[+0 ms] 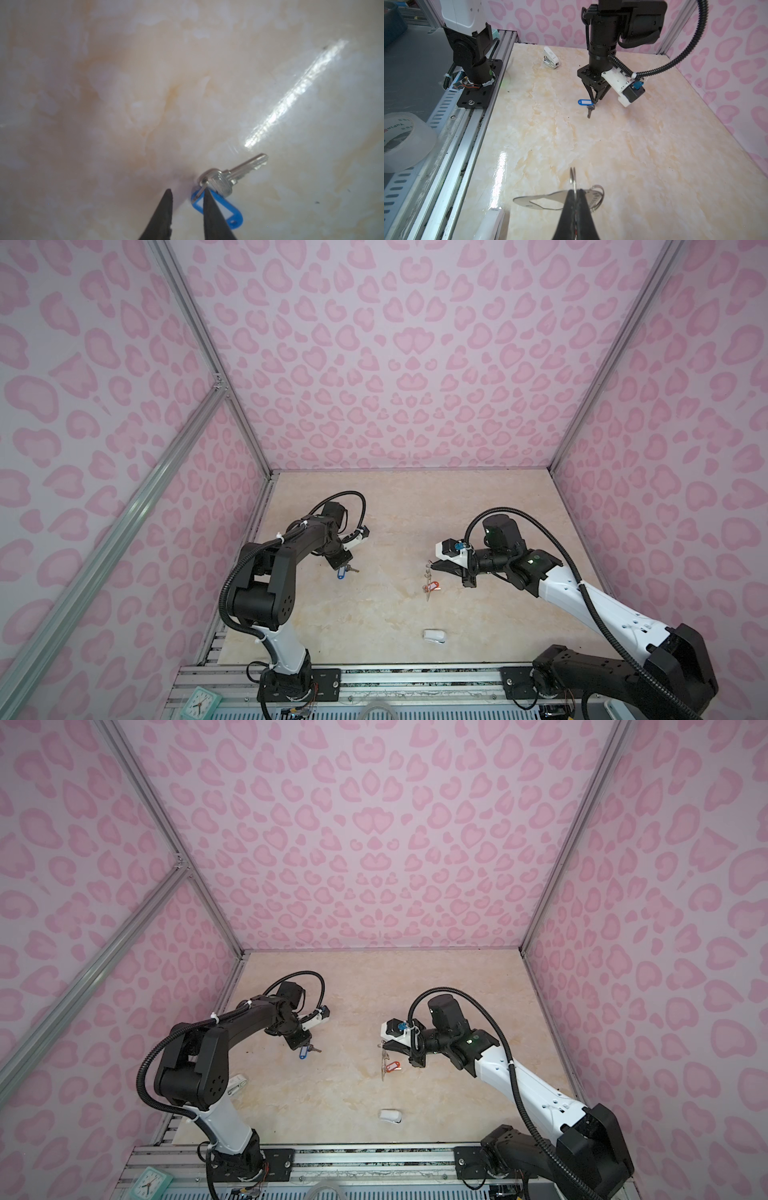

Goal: Put the keys on the keyring
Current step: 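Lower the left gripper and grasp the blue-tagged key's ring, then lift the blue-tagged key with the left gripper toward the plate held by the right gripper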

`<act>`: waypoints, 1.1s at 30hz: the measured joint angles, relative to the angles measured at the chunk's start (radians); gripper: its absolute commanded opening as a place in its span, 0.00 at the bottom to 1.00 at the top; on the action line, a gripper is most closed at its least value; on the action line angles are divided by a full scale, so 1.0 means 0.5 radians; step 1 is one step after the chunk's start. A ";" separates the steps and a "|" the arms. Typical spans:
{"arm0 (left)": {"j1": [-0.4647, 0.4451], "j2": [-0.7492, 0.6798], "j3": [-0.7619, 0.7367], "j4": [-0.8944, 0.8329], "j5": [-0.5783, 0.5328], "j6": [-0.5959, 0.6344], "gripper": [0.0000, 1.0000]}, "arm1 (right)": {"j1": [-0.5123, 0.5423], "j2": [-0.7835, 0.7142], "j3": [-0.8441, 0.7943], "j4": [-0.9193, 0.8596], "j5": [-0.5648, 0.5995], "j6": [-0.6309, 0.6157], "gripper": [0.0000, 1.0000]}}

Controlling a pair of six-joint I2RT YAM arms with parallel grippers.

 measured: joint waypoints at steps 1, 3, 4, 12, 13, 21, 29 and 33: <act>0.000 0.002 0.000 0.001 0.001 0.002 0.26 | 0.000 0.001 0.000 0.000 0.000 -0.002 0.00; 0.000 0.009 0.000 0.001 0.008 0.007 0.24 | 0.000 0.007 0.001 -0.001 0.000 -0.002 0.00; 0.000 0.017 0.000 -0.001 0.008 0.008 0.24 | 0.000 0.011 0.002 -0.002 0.000 -0.003 0.00; 0.000 0.030 0.000 -0.005 0.023 0.014 0.09 | 0.000 0.030 0.024 -0.037 0.001 -0.018 0.00; 0.000 0.029 0.000 -0.005 0.027 0.014 0.05 | 0.000 0.031 0.024 -0.041 0.000 -0.020 0.00; -0.002 -0.166 -0.067 -0.040 0.111 0.045 0.04 | 0.000 0.036 0.027 -0.050 0.006 -0.025 0.00; -0.033 -0.410 -0.073 -0.030 0.336 -0.006 0.04 | 0.000 0.042 0.027 -0.050 0.031 -0.040 0.00; -0.200 -0.592 -0.085 0.043 0.462 -0.076 0.04 | 0.001 0.040 0.034 -0.052 0.108 -0.040 0.00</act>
